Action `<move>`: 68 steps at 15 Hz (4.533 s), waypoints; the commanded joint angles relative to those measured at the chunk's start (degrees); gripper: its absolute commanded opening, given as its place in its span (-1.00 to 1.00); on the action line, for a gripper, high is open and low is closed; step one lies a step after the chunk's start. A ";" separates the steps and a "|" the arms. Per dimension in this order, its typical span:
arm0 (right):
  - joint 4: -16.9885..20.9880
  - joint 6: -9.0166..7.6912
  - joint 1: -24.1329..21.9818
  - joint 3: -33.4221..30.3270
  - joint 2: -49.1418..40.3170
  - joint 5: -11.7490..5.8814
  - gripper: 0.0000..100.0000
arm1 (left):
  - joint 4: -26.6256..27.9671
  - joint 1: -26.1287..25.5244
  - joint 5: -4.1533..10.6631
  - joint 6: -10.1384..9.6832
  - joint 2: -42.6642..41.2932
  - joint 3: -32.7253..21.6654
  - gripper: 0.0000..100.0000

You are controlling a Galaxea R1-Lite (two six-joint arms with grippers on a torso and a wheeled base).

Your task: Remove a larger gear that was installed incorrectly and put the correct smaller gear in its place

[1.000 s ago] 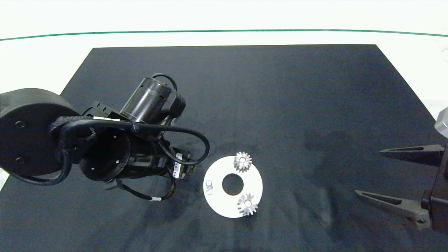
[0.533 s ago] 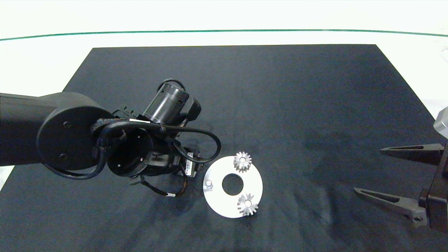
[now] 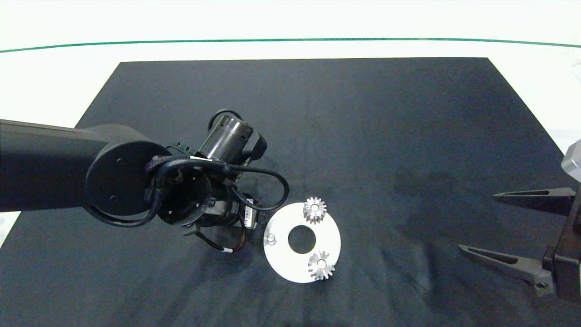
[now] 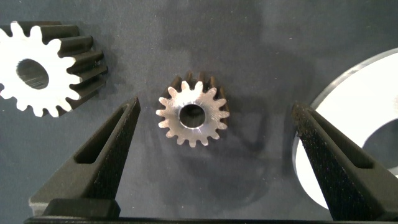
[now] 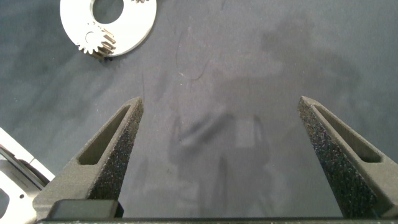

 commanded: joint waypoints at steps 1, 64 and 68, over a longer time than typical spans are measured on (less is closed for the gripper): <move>0.02 -0.11 0.10 0.06 -0.52 -0.51 1.00 | 0.19 0.00 0.15 -0.06 0.52 0.06 0.96; -8.68 0.33 2.12 1.56 -2.81 -2.79 1.00 | -3.32 -14.94 1.29 -2.26 -2.82 5.33 -0.74; -8.68 0.33 2.12 1.64 -2.72 -2.70 1.00 | -3.94 -14.77 8.85 -2.43 0.17 5.42 -0.74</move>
